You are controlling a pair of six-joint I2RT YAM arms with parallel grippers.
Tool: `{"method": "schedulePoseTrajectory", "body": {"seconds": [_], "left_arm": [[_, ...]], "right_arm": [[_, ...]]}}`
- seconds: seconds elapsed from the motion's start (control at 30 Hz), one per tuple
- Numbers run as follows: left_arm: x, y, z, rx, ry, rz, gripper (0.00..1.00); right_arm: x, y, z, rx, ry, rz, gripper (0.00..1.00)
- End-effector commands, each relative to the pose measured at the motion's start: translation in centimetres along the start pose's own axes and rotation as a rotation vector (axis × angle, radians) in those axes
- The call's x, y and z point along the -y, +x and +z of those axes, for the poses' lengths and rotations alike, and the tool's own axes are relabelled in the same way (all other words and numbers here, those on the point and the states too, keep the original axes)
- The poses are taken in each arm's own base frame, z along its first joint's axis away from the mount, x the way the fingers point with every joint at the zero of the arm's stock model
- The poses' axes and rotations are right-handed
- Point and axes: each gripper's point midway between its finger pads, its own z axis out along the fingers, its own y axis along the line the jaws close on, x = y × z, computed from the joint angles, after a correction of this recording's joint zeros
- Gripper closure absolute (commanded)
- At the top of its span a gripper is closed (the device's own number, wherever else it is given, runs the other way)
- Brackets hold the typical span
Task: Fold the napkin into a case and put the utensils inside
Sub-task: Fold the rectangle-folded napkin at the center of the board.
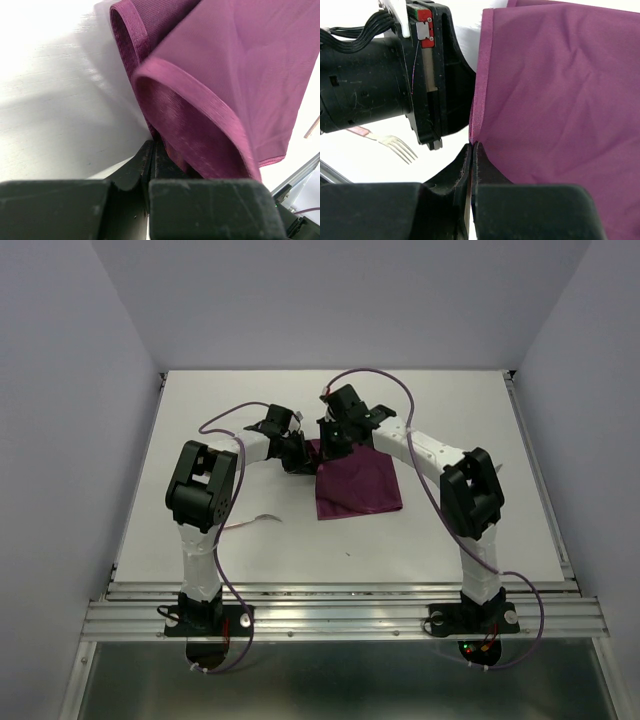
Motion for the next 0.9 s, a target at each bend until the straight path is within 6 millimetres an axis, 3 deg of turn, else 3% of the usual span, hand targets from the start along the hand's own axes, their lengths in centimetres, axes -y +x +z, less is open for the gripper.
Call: {"method": "schedulePoseTrajectory", "body": {"seconds": [0.0,0.6,0.87], "left_arm": [[-1.4,0.8,0.7,-0.020,-0.057,0.011,1.00],[-1.4,0.8,0.1,-0.008,-0.065,0.018,1.00],[-1.7,0.9,0.4,-0.015,-0.069,0.015,1.00]], "right_arm": [[-1.9,-1.3,-0.1,0.029,-0.045,-0.025,0.99],[-2.1,-0.6,1.2,-0.010,-0.050,-0.039,0.99],[-2.3,0.1,0.6,-0.023,-0.048,-0.062,0.99]]}}
